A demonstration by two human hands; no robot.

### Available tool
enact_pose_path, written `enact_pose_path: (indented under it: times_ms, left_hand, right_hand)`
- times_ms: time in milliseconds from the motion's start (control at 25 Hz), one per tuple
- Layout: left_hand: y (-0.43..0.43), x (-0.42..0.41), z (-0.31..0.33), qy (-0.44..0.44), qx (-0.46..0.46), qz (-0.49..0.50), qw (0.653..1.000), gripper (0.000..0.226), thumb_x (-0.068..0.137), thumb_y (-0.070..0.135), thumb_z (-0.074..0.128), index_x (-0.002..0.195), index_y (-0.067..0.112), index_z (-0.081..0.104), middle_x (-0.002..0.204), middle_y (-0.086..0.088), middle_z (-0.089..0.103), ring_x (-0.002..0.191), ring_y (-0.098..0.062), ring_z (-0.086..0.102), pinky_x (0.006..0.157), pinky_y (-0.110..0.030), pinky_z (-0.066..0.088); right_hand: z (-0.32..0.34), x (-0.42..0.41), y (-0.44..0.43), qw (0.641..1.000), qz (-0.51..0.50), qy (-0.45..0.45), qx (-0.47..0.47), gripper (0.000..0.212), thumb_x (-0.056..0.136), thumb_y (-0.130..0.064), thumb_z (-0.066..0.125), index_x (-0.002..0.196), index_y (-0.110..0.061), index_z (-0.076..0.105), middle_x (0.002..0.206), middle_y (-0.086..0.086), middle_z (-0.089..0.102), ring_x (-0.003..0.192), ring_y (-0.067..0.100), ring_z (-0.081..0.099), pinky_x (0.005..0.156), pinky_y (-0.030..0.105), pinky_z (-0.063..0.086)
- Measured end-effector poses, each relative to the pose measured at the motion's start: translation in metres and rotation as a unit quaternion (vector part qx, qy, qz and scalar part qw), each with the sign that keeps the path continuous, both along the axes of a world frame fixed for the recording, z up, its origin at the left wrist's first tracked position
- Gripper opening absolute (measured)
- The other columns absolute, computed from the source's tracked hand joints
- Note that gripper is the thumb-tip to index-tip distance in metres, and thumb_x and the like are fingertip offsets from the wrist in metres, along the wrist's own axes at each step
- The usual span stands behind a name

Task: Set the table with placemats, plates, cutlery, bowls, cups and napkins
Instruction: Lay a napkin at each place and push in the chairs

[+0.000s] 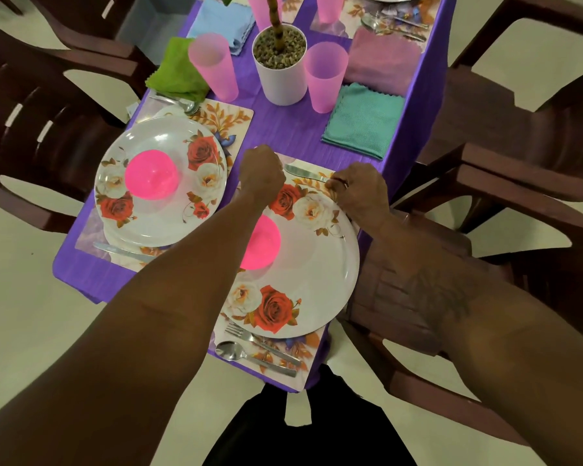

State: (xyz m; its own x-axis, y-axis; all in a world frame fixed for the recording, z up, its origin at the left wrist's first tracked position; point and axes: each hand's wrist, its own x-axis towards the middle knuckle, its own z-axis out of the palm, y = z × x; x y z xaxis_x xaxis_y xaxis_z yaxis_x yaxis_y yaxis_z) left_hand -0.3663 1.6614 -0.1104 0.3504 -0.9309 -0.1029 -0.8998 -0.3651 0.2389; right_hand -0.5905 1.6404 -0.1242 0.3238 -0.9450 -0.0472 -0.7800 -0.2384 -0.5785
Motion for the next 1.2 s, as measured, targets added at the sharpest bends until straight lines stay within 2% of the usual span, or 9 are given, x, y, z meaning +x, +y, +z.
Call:
enact_pose_path:
  times_ms: [120, 280, 440, 560, 640, 720, 800, 1000, 1200]
  left_hand:
    - [0.001, -0.004, 0.006, 0.006, -0.006, -0.001, 1.0, 0.018, 0.089, 0.021, 0.069, 0.098, 0.011, 0.08, 0.088, -0.004, 0.077, 0.08, -0.02, 0.071, 0.073, -0.032, 0.06]
    - [0.002, 0.001, 0.013, 0.012, -0.014, 0.0, 1.0, 0.015, 0.088, 0.016, 0.068, 0.093, 0.007, 0.08, 0.086, -0.008, 0.076, 0.079, -0.024, 0.071, 0.068, -0.03, 0.053]
    - [0.007, 0.008, 0.026, 0.05, -0.056, 0.019, 0.997, 0.019, 0.087, 0.015, 0.065, 0.093, 0.007, 0.081, 0.089, -0.009, 0.078, 0.085, -0.026, 0.072, 0.082, -0.038, 0.06]
    - [0.027, 0.013, 0.045, 0.085, -0.13, 0.047, 0.987, 0.022, 0.087, 0.015, 0.062, 0.095, 0.011, 0.082, 0.092, -0.006, 0.079, 0.086, -0.021, 0.073, 0.085, -0.023, 0.049]
    - [0.053, 0.028, 0.058, 0.055, -0.164, 0.08, 0.982, 0.023, 0.09, 0.022, 0.062, 0.097, 0.014, 0.082, 0.092, -0.005, 0.079, 0.086, -0.022, 0.072, 0.08, -0.024, 0.043]
    - [0.084, 0.051, 0.065, 0.042, -0.173, 0.113, 0.977, 0.025, 0.091, 0.03, 0.062, 0.1, 0.018, 0.083, 0.094, -0.005, 0.079, 0.088, -0.024, 0.072, 0.085, -0.03, 0.048]
    - [0.118, 0.069, 0.067, 0.068, -0.176, 0.148, 0.971, 0.025, 0.09, 0.028, 0.063, 0.1, 0.017, 0.083, 0.093, -0.004, 0.08, 0.086, -0.023, 0.074, 0.092, -0.034, 0.053]
    - [0.19, 0.09, 0.055, 0.098, -0.109, 0.206, 0.967, 0.023, 0.08, 0.021, 0.064, 0.092, 0.018, 0.084, 0.09, -0.002, 0.08, 0.087, -0.021, 0.074, 0.093, -0.032, 0.056]
    - [0.217, 0.081, 0.039, 0.082, -0.049, 0.161, 0.982, 0.026, 0.08, 0.016, 0.059, 0.088, 0.014, 0.084, 0.083, -0.006, 0.079, 0.078, -0.029, 0.074, 0.077, -0.033, 0.059]
  right_hand:
    - [0.001, 0.001, -0.003, 1.0, -0.007, -0.014, 0.009, 0.025, 0.098, -0.037, 0.065, 0.107, -0.022, 0.082, 0.094, -0.001, 0.075, 0.09, 0.017, 0.064, 0.089, 0.037, 0.056]
    - [-0.003, 0.003, -0.007, 1.0, 0.003, -0.014, 0.012, 0.026, 0.097, -0.041, 0.065, 0.106, -0.023, 0.082, 0.091, -0.003, 0.076, 0.088, 0.016, 0.066, 0.092, 0.04, 0.057]
    - [-0.001, -0.003, -0.005, 1.0, 0.006, -0.014, 0.008, 0.03, 0.097, -0.043, 0.062, 0.109, -0.022, 0.08, 0.096, -0.001, 0.074, 0.094, 0.02, 0.065, 0.088, 0.036, 0.054]
    - [0.005, -0.013, 0.016, 0.999, -0.033, -0.029, -0.018, 0.032, 0.1, -0.038, 0.058, 0.113, -0.017, 0.078, 0.103, 0.006, 0.074, 0.099, 0.023, 0.063, 0.09, 0.037, 0.048]
    - [0.013, -0.019, 0.035, 0.998, -0.033, -0.044, -0.024, 0.032, 0.101, -0.037, 0.059, 0.109, -0.013, 0.079, 0.097, 0.006, 0.075, 0.085, 0.014, 0.058, 0.08, 0.028, 0.047]
    - [0.019, -0.022, 0.055, 0.998, -0.026, -0.064, 0.007, 0.032, 0.1, -0.039, 0.062, 0.106, -0.013, 0.08, 0.095, 0.003, 0.076, 0.079, 0.008, 0.06, 0.068, 0.02, 0.045]
    - [0.016, -0.023, 0.069, 0.995, -0.047, -0.076, 0.042, 0.034, 0.098, -0.044, 0.064, 0.107, -0.014, 0.079, 0.099, 0.001, 0.076, 0.084, 0.013, 0.067, 0.07, 0.023, 0.05]
    - [0.019, -0.011, 0.088, 0.996, -0.073, 0.036, 0.04, 0.036, 0.097, -0.032, 0.063, 0.125, -0.01, 0.071, 0.115, 0.013, 0.072, 0.107, 0.032, 0.065, 0.092, 0.039, 0.052]
    - [0.023, -0.012, 0.103, 0.989, -0.131, 0.027, 0.063, 0.033, 0.094, -0.029, 0.067, 0.12, -0.01, 0.073, 0.112, 0.014, 0.072, 0.106, 0.035, 0.066, 0.088, 0.038, 0.052]
